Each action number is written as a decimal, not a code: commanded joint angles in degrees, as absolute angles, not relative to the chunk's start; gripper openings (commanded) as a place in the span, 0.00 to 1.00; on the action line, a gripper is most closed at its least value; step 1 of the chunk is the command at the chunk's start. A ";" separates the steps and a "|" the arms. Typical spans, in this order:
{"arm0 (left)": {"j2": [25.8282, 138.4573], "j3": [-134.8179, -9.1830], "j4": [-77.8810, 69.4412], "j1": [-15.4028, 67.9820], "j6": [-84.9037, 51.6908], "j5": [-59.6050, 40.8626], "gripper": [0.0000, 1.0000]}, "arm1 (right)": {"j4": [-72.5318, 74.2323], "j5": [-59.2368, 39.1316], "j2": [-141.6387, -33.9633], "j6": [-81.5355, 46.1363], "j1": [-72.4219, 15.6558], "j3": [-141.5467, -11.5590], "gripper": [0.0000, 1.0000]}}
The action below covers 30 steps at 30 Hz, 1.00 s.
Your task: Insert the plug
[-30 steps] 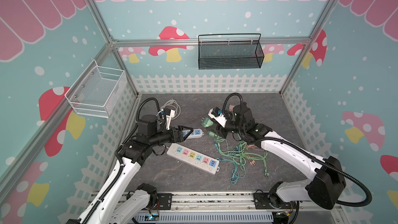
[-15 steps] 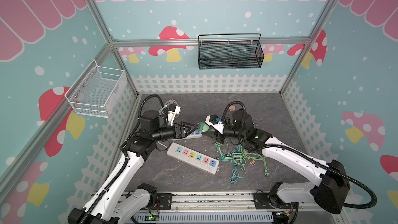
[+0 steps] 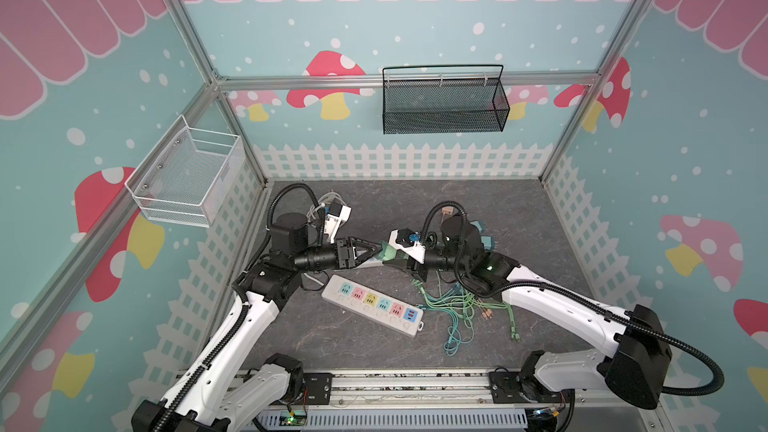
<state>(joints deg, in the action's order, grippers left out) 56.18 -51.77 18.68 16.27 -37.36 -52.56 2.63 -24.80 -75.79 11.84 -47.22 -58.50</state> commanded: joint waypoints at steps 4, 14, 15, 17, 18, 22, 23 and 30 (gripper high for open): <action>57.46 -50.88 18.03 16.52 -37.48 -54.30 0.55 | 4.04 -24.07 -76.33 14.17 -48.08 -61.04 0.26; 58.18 -51.24 19.58 16.62 -36.41 -54.75 0.43 | 3.27 -22.94 -77.25 14.96 -48.78 -62.17 0.27; 58.13 -51.20 19.73 16.61 -36.33 -54.79 0.42 | 3.12 -22.85 -77.39 15.03 -48.87 -62.35 0.27; 58.27 -51.15 20.16 16.70 -36.00 -54.76 0.41 | 2.98 -22.51 -77.63 15.21 -49.00 -62.64 0.27; 58.34 -51.14 20.43 16.78 -35.78 -54.71 0.40 | 2.82 -22.43 -77.75 15.29 -49.04 -62.66 0.26; 58.41 -51.24 21.18 16.92 -35.18 -54.38 0.35 | 2.72 -22.17 -78.09 15.56 -49.31 -63.02 0.27; 58.43 -51.20 21.29 16.96 -35.16 -54.24 0.33 | 2.63 -22.10 -78.20 15.64 -49.37 -63.01 0.27; 58.53 -51.50 21.72 16.96 -34.37 -52.26 0.20 | 2.59 -21.13 -78.13 14.48 -49.48 -62.25 0.36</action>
<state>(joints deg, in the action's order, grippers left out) 58.30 -51.59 21.21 16.64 -35.27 -52.73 1.58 -21.34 -77.84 14.09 -48.86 -61.28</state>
